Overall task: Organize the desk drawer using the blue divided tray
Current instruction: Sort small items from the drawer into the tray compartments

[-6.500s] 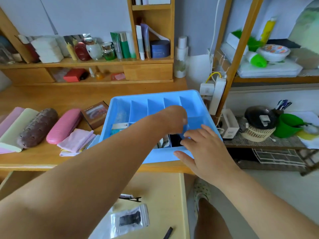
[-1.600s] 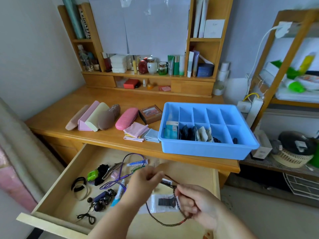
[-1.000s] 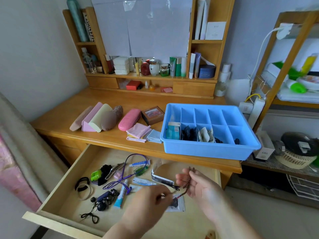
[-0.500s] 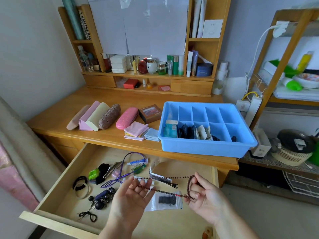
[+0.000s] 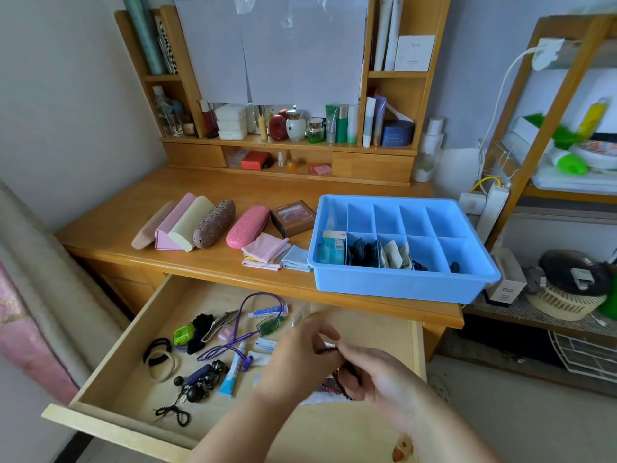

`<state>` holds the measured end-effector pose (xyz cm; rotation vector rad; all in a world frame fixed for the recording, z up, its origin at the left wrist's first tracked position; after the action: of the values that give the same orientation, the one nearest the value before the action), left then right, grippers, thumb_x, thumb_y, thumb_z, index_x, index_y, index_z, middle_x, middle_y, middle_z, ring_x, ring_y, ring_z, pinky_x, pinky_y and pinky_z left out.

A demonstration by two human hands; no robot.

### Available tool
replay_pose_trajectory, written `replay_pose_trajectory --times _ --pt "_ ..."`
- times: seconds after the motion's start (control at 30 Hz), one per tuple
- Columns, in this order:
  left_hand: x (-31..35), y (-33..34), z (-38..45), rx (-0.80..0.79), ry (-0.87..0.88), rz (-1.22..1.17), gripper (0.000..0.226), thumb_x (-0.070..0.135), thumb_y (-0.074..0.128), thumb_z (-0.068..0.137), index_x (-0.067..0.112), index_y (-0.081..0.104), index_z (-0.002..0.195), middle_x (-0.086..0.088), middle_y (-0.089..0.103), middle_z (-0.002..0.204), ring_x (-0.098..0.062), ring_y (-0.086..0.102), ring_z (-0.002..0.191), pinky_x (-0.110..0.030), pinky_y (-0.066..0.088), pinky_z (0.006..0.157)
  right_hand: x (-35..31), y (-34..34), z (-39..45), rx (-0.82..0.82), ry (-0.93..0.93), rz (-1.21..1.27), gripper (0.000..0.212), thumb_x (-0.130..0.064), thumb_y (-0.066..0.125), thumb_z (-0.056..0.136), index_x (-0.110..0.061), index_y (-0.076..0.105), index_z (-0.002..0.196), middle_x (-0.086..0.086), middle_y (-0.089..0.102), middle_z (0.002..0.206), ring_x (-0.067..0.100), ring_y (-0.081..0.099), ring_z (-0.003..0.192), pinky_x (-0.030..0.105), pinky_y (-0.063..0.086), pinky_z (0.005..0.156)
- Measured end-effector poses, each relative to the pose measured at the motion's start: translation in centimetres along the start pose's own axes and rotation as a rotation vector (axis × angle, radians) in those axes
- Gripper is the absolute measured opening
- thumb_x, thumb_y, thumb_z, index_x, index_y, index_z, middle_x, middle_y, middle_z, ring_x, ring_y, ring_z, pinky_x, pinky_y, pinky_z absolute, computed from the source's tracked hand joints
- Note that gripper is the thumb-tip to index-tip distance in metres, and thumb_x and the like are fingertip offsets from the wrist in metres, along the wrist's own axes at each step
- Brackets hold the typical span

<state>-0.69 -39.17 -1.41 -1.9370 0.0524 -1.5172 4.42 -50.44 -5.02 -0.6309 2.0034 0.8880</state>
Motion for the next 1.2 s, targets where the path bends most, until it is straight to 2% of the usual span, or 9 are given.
replay_pose_trajectory --times 0.1,0.17,0.47,0.63,0.7,0.77,0.87,1.07,1.2 --pt "-1.8 1.4 -0.4 -0.339 -0.322 -0.705 0.032 0.013 0.073 0.068 0.009 0.066 0.099 -0.006 0.061 0.077 -0.018 0.052 0.067 -0.028 0.048 0.065 0.3 -0.3 -0.1 -0.063 0.038 0.168 0.026 -0.020 0.059 0.078 -0.003 0.053 0.097 0.002 0.039 0.052 0.011 0.032 0.045 0.026 0.016 0.054" --pt "-1.7 1.8 -1.3 -0.496 -0.320 -0.922 0.038 0.012 0.073 0.065 0.007 0.068 0.102 -0.011 0.064 0.088 -0.026 0.058 0.083 -0.034 0.052 0.077 0.7 -0.4 -0.2 -0.102 0.063 0.272 0.028 -0.015 0.058 0.079 -0.003 0.052 0.104 0.001 0.037 0.051 0.010 0.030 0.044 0.032 0.010 0.062" --pt "-2.7 2.5 -0.7 -0.114 -0.285 -0.762 0.024 -0.013 0.052 0.087 0.001 0.054 0.106 -0.018 0.060 0.077 -0.030 0.059 0.064 -0.033 0.056 0.061 -0.2 -1.3 -0.3 -0.038 -0.036 0.251 0.015 -0.004 0.056 0.079 0.003 0.066 0.088 0.007 0.048 0.052 0.020 0.050 0.052 0.029 0.042 0.062" --pt "-1.8 3.9 -0.2 -0.168 -0.266 -0.666 0.028 -0.012 0.060 0.081 0.001 0.049 0.103 -0.011 0.061 0.072 -0.024 0.064 0.063 -0.041 0.052 0.079 -2.5 -6.3 -1.4 0.274 -0.133 0.020 0.015 -0.003 0.056 0.087 -0.008 0.063 0.099 -0.001 0.052 0.056 0.014 0.055 0.066 0.031 0.045 0.080" --pt "-1.6 3.7 0.8 -0.178 -0.251 -0.654 0.025 -0.014 0.057 0.083 0.003 0.048 0.100 -0.011 0.061 0.070 -0.021 0.060 0.056 -0.039 0.055 0.069 -2.4 -6.6 -1.8 0.269 -0.141 -0.228 0.014 -0.008 0.057 0.089 -0.013 0.061 0.101 -0.004 0.057 0.059 0.011 0.058 0.071 0.031 0.041 0.091" --pt "-1.8 3.1 2.2 -0.168 -0.256 -0.706 0.022 -0.016 0.052 0.085 0.003 0.048 0.094 -0.010 0.061 0.065 -0.020 0.056 0.050 -0.030 0.055 0.053 -1.9 -5.7 -2.0 0.139 -0.138 -0.362 0.014 -0.006 0.056 0.092 -0.014 0.057 0.104 -0.006 0.060 0.061 0.007 0.059 0.069 0.018 0.044 0.080" --pt "-2.4 3.9 3.4 -0.224 -0.314 -0.789 0.021 -0.018 0.052 0.084 0.003 0.048 0.084 -0.015 0.055 0.062 -0.020 0.054 0.046 -0.028 0.052 0.045 -2.3 -5.1 -2.2 0.053 -0.204 -0.357 0.015 -0.003 0.050 0.095 -0.012 0.052 0.106 -0.006 0.057 0.064 0.014 0.056 0.062 0.023 0.049 0.065" --pt "-3.3 6.3 4.1 -0.247 -0.367 -0.857 0.016 -0.005 0.065 0.077 0.005 0.054 0.082 -0.015 0.060 0.074 -0.022 0.066 0.060 -0.031 0.057 0.054 -7.2 -6.4 -2.9 0.124 -0.229 -0.606 0.022 -0.009 0.047 0.096 -0.023 0.062 0.088 -0.006 0.061 0.064 0.010 0.062 0.067 0.027 0.055 0.075" --pt "-7.6 4.1 3.5 -0.097 -0.433 -0.602 0.006 -0.006 0.061 0.086 -0.002 0.057 0.089 -0.017 0.064 0.079 -0.026 0.065 0.065 -0.031 0.057 0.054 -15.3 -9.2 -3.7 0.201 -0.346 -0.778 0.031 -0.012 0.048 0.096 -0.035 0.065 0.083 -0.009 0.064 0.066 0.006 0.062 0.061 0.016 0.051 0.064"
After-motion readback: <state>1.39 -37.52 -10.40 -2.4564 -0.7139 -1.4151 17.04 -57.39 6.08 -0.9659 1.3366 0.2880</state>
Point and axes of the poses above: each hand's wrist, its own z-axis towards the middle knuckle, its own y-axis out of the palm, x = y × z, the point moved 5 cm from there along z, towards the middle knuckle
